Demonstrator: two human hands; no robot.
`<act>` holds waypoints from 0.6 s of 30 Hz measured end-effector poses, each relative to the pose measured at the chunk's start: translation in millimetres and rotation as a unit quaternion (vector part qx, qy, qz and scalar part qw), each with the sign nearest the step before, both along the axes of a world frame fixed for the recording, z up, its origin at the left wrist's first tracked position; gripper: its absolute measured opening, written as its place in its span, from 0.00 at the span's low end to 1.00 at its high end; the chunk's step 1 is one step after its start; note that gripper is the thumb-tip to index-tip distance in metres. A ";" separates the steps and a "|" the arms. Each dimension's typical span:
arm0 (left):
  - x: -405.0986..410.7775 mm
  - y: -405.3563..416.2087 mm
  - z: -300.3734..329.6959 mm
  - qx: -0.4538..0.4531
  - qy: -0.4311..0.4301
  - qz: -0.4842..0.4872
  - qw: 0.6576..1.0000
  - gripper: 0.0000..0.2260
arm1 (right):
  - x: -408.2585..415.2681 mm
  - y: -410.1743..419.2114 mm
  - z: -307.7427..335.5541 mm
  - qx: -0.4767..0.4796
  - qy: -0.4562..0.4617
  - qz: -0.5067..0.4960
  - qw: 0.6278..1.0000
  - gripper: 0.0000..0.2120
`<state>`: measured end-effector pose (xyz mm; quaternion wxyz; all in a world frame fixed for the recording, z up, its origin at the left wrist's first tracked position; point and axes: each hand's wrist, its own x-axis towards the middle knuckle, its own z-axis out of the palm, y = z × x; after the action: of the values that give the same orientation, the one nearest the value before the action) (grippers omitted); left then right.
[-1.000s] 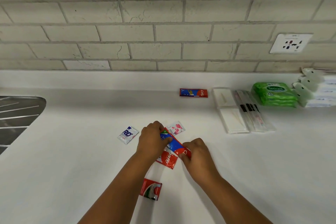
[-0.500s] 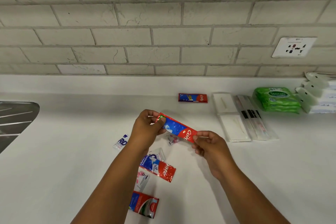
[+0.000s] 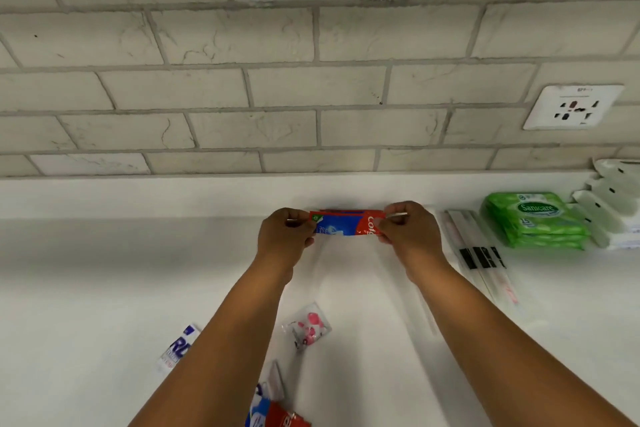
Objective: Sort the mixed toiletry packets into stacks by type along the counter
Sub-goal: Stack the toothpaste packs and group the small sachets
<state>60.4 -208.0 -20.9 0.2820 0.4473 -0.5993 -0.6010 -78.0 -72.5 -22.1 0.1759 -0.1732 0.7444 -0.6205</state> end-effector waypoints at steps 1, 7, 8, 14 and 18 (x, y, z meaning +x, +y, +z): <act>-7.9 -4.9 -2.3 0.008 0.004 0.006 1.000 0.04 | -7.3 -6.4 -2.4 0.018 0.027 -0.002 0.999 0.09; -41.2 -24.4 -21.8 -0.026 -0.051 0.019 0.998 0.05 | -39.1 -32.0 -14.3 0.159 0.232 0.037 0.959 0.05; -44.8 -25.5 -25.4 -0.034 -0.058 0.022 0.998 0.05 | -42.5 -35.0 -15.0 0.177 0.251 0.041 0.951 0.04; -57.0 -28.6 -34.4 -0.075 -0.091 0.030 0.993 0.05 | -53.2 -47.7 -20.6 0.289 0.321 0.103 0.896 0.07; -58.0 -29.6 -40.3 -0.091 -0.102 0.032 0.990 0.04 | -55.3 -52.4 -25.9 0.347 0.335 0.116 0.869 0.11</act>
<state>2.5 -237.6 -61.2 0.2779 0.4975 -0.6624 -0.4863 -133.4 -124.9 -48.0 0.0355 -0.3834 0.9004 -0.2025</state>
